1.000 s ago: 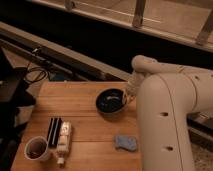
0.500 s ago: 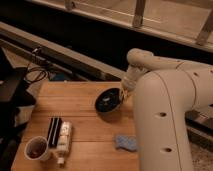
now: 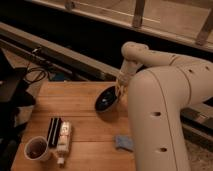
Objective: Pick up the ceramic bowl
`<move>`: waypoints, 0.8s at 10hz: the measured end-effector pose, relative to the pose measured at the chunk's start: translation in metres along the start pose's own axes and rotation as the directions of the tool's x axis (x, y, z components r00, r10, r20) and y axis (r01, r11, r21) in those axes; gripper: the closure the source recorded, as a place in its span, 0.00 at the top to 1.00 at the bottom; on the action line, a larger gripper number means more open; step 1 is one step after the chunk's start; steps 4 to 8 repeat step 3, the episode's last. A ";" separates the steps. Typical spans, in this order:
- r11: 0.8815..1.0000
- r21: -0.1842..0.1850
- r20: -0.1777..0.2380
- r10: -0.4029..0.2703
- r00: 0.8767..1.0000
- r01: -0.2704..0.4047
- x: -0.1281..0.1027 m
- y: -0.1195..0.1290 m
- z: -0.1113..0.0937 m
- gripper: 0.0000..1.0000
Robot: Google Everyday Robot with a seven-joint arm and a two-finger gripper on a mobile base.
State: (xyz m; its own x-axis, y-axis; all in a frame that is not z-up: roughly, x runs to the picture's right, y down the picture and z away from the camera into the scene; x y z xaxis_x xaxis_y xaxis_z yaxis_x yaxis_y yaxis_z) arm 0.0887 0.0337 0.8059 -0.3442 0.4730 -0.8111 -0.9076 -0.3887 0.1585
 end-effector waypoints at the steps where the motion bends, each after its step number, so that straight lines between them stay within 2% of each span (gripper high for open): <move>1: 1.000 0.004 0.000 -0.003 1.000 0.003 0.001 0.003 -0.002 0.13; 8: 1.000 0.009 0.002 -0.006 1.000 0.006 0.001 0.008 -0.008 0.13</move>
